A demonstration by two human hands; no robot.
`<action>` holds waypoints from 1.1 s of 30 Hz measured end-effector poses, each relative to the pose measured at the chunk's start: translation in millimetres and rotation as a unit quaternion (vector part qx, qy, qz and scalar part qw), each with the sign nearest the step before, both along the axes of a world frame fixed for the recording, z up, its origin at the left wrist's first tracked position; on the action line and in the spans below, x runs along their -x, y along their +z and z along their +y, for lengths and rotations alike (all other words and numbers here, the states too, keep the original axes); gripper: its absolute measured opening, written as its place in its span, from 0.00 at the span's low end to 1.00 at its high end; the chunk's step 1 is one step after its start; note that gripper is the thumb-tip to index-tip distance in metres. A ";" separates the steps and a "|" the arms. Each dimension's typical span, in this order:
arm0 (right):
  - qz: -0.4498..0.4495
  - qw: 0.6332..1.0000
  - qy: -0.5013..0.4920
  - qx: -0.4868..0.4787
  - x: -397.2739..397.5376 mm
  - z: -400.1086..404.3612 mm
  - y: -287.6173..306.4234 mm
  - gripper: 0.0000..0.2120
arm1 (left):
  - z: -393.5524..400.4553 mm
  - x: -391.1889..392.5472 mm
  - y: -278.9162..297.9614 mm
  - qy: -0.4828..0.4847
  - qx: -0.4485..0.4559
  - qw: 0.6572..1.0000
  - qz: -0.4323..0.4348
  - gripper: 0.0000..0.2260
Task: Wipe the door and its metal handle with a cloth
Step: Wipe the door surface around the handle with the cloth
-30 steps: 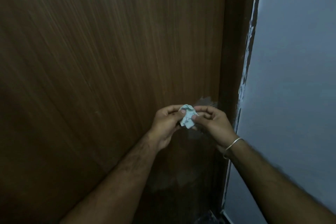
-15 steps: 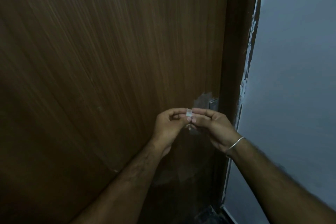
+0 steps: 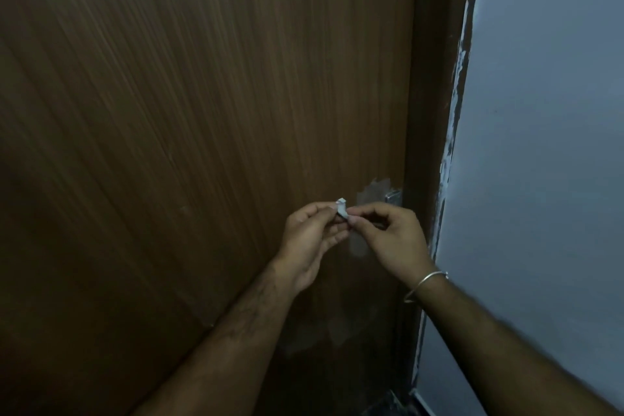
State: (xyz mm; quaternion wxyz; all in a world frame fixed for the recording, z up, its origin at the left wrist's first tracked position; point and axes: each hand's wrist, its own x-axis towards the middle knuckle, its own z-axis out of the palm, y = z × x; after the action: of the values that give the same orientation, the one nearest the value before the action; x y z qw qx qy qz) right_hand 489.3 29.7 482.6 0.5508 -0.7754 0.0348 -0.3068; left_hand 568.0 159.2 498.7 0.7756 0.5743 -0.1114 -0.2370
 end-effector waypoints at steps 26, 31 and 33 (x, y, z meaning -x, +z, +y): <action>0.016 0.842 0.158 -0.516 15.2 -17.1 28.6 0.09 | 0.0 14.0 31.7 0.029 0.115 0.992 0.036 0.05; 0.069 0.881 0.182 -0.432 19.4 -13.7 28.4 0.18 | -0.6 15.9 34.6 0.027 0.085 0.996 -0.002 0.05; 0.087 0.890 0.144 -0.424 18.7 -13.9 30.7 0.16 | -1.3 17.5 33.6 0.024 0.072 0.997 -0.016 0.05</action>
State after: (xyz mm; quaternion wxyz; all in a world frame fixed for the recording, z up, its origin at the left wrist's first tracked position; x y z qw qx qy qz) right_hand 470.5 15.9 513.3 0.8604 -0.4878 0.0969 -0.1115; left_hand 550.5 157.8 532.3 0.8188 0.5228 -0.1268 -0.2006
